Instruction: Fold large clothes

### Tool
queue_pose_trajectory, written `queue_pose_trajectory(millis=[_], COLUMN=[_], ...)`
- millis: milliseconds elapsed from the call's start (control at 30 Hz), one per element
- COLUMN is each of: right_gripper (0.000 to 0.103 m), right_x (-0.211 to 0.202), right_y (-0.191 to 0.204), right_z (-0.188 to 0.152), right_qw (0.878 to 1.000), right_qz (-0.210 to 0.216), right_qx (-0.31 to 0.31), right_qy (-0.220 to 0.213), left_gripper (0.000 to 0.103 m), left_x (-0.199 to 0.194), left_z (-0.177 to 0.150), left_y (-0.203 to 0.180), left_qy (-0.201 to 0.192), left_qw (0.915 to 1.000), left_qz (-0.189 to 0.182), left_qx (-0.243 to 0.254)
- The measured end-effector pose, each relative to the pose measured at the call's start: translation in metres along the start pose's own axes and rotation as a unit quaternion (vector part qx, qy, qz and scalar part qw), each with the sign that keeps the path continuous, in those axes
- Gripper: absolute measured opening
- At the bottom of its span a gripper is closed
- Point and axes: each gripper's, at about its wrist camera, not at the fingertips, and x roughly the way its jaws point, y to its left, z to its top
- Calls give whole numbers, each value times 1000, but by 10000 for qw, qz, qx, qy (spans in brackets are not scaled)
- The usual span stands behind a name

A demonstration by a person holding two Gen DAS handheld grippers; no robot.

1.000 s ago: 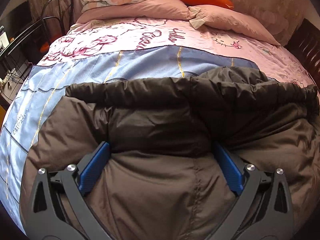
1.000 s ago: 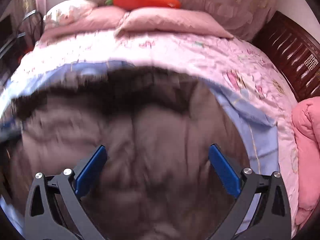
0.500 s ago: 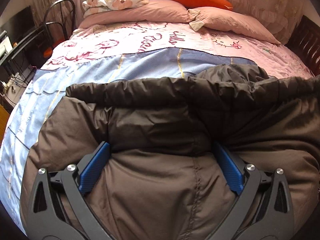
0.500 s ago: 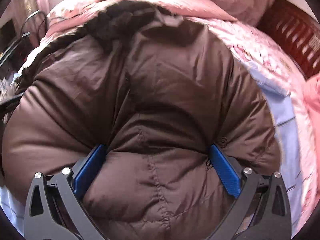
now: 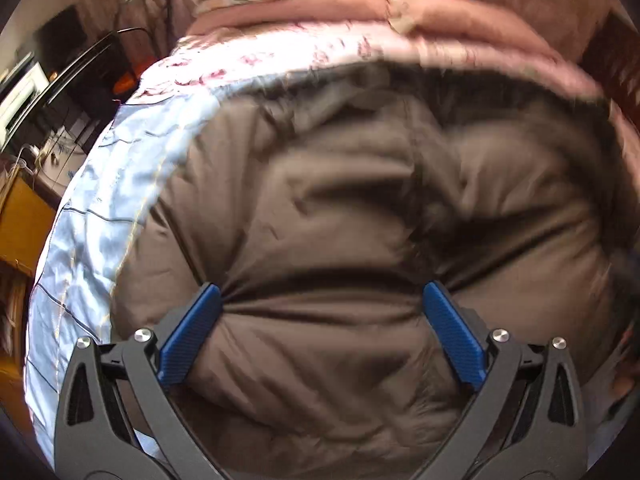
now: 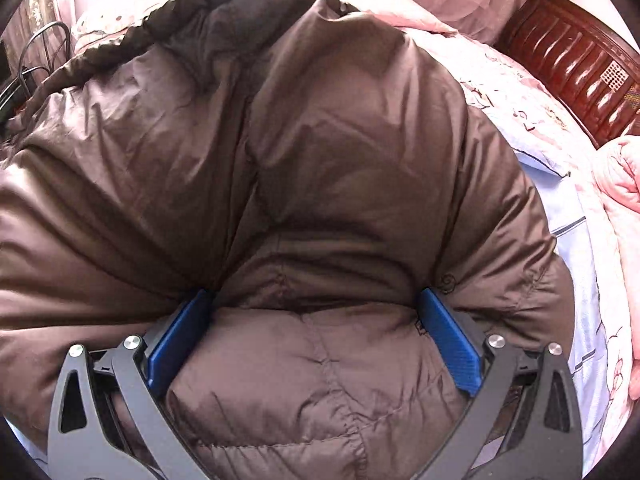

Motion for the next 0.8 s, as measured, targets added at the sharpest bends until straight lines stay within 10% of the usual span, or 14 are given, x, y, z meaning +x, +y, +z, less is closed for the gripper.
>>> queue_pose_trajectory(millis=[333, 533, 800], right_gripper=[102, 102, 102], right_x=[-13, -81, -200], right_y=[17, -8, 24], right_z=[-12, -25, -63], right_qw=[9997, 9932, 9949], right_qz=[-157, 438, 546], right_qx=[155, 1080, 820], right_qy=[47, -18, -213], left_gripper=[101, 101, 101], left_x=[23, -32, -125], left_z=[-2, -4, -23], left_y=[-7, 5, 15], left_qy=[-181, -257, -510], left_qw=[9994, 9994, 9986], left_qz=[94, 105, 40], left_qx=[290, 211, 124])
